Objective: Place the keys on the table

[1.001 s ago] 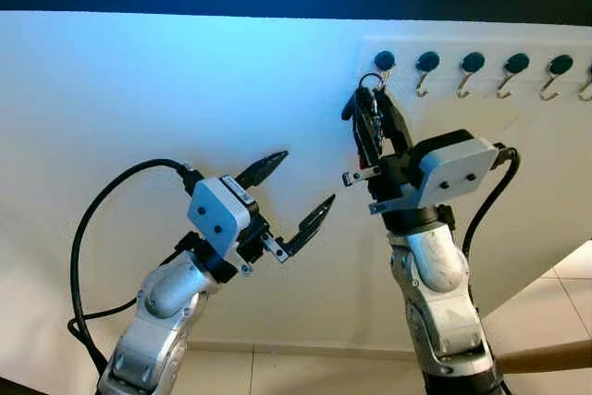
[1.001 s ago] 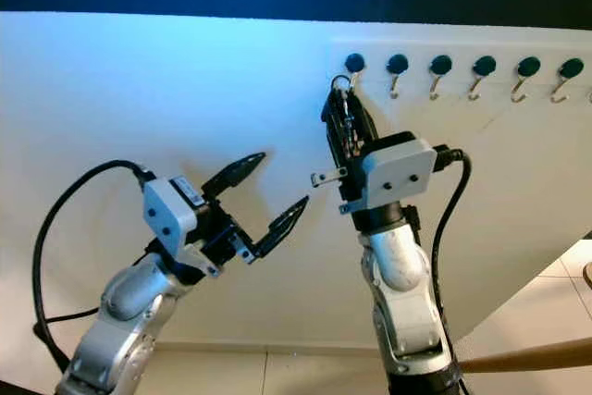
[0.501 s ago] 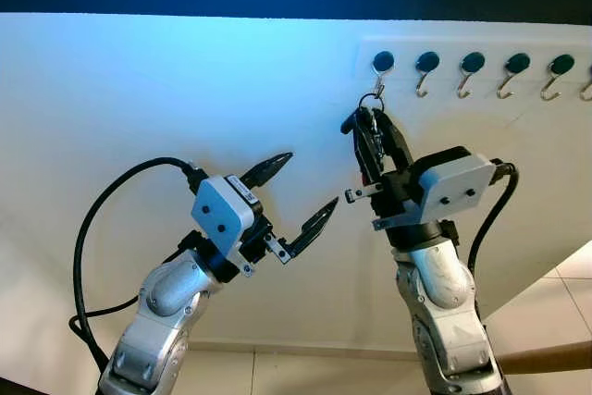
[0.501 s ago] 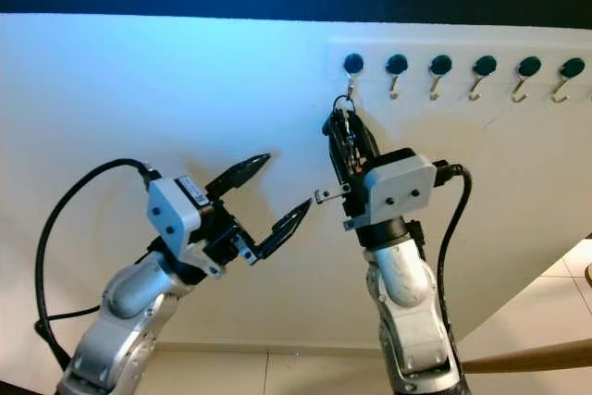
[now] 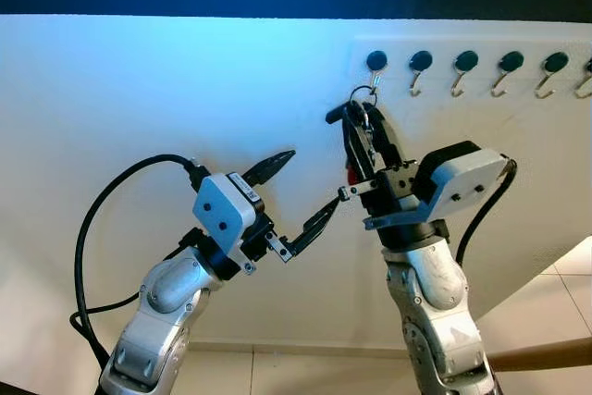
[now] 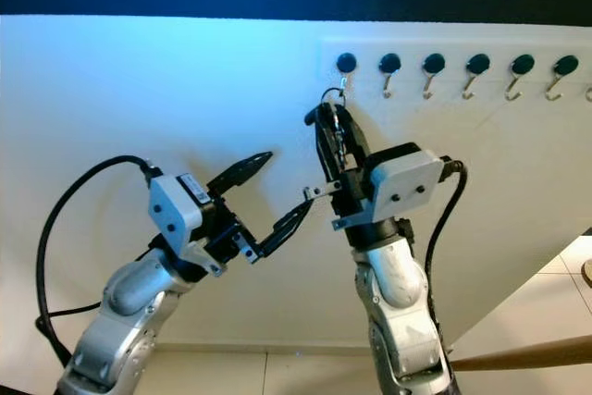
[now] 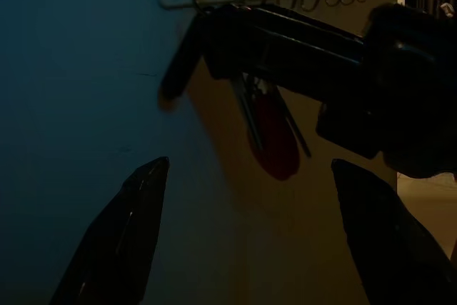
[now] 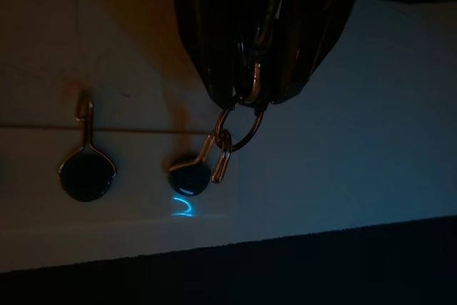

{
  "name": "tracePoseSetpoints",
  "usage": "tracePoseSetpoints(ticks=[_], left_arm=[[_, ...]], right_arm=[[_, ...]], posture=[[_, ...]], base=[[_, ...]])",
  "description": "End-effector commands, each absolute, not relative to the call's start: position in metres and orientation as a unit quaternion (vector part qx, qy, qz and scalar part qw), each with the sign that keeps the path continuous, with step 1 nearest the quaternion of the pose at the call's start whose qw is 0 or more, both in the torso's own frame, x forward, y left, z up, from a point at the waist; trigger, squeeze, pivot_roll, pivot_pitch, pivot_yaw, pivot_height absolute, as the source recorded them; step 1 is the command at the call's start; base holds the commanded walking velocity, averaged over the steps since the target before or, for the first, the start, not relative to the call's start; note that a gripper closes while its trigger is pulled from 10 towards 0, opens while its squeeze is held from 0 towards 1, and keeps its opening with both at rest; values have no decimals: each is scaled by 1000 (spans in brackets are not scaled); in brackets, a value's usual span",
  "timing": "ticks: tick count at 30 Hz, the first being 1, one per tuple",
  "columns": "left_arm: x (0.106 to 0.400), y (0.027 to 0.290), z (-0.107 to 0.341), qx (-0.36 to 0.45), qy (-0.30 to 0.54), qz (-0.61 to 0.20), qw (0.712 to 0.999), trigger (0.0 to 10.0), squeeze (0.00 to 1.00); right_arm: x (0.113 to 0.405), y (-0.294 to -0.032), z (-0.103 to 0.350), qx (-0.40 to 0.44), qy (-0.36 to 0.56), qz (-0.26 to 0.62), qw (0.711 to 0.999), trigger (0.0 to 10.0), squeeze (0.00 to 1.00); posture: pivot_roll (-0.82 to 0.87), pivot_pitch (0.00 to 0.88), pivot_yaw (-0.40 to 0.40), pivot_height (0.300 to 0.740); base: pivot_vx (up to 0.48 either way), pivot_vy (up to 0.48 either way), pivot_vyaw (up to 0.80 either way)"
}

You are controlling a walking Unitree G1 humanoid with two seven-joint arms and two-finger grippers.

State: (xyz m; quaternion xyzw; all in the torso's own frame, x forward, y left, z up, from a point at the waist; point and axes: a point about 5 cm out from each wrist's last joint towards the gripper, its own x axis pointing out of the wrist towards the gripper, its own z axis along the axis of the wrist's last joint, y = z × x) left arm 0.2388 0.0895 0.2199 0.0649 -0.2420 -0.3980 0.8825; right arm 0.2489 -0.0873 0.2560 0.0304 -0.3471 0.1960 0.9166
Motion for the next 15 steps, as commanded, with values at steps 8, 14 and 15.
tracePoseSetpoints(ticks=[8,14,15], left_arm=[[236,90,222,78,-242,-409,876,10000,0],[236,90,222,80,-242,-409,876,10000,0],[236,90,222,80,-242,-409,876,10000,0]], right_arm=[[242,-73,262,21,-352,260,899,10000,0],[240,-72,268,26,-359,265,895,10000,0],[241,-72,269,27,-360,265,894,10000,0]], posture=[[21,106,19,740],[21,105,19,740],[20,106,19,740]], base=[[0,0,0],[0,0,0],[0,0,0]])
